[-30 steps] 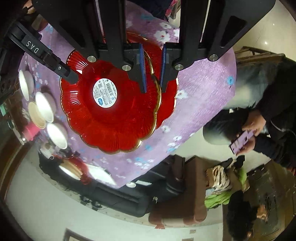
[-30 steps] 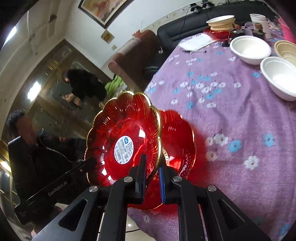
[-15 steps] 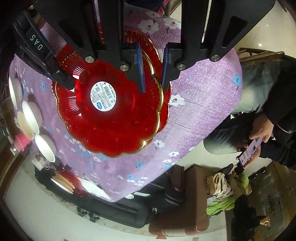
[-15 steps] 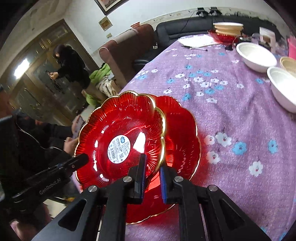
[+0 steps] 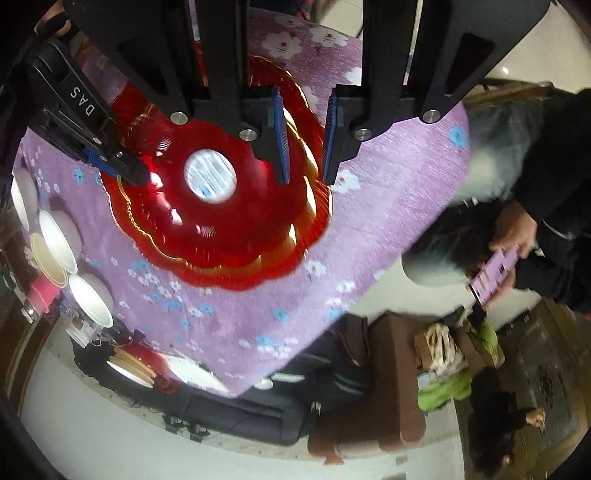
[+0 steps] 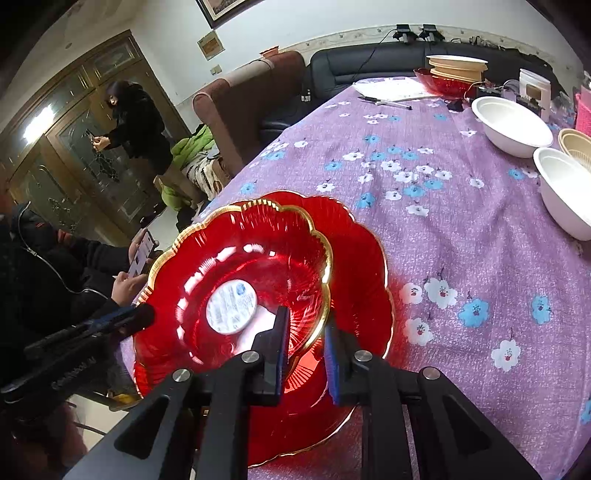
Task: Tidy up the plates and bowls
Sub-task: 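Lift the small red plate with the left gripper and lower it onto the large plate, then open the left gripper and withdraw from the stacked red plates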
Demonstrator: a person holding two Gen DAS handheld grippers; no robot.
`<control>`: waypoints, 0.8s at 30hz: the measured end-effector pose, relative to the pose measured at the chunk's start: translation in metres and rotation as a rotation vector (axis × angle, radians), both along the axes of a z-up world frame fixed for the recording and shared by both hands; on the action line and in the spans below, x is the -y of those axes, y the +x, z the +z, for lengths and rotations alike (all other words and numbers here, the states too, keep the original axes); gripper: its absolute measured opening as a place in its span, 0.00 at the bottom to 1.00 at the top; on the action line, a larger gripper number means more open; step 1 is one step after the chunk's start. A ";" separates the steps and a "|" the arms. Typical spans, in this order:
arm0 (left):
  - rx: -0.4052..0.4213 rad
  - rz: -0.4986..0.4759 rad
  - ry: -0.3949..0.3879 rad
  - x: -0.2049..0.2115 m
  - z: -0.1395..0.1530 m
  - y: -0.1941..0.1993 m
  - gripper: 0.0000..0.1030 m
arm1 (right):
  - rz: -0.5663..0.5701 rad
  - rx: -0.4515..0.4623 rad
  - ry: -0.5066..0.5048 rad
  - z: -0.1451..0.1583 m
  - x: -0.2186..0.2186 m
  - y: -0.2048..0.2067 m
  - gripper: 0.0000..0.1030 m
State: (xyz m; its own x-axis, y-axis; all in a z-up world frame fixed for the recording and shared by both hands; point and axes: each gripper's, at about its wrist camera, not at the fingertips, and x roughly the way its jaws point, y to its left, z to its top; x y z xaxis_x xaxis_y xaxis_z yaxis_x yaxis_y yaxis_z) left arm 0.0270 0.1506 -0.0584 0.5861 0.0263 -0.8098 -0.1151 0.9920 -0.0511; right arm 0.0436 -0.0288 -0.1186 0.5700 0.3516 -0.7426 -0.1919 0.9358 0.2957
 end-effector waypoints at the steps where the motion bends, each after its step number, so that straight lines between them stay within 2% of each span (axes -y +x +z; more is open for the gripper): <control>1: 0.015 -0.004 0.001 -0.001 0.004 -0.001 0.15 | -0.010 0.006 -0.014 0.001 0.001 0.000 0.20; 5: 0.054 0.001 -0.005 -0.006 0.015 -0.006 0.15 | -0.019 0.027 0.031 0.010 0.013 0.001 0.22; 7: 0.068 0.001 0.009 -0.006 0.018 -0.009 0.15 | -0.025 0.040 0.051 0.016 0.021 0.000 0.37; 9: 0.071 -0.002 0.018 -0.002 0.018 -0.010 0.15 | -0.039 0.066 0.066 0.023 0.030 0.000 0.42; 14: 0.078 -0.020 0.020 0.010 0.017 -0.014 0.15 | -0.056 0.122 0.113 0.032 0.053 -0.005 0.42; 18: 0.111 -0.043 0.086 0.032 0.022 -0.018 0.15 | -0.084 0.176 0.102 0.033 0.073 -0.011 0.52; 24: 0.142 -0.103 0.129 0.066 0.032 -0.020 0.15 | -0.159 0.183 0.118 0.028 0.114 -0.017 0.54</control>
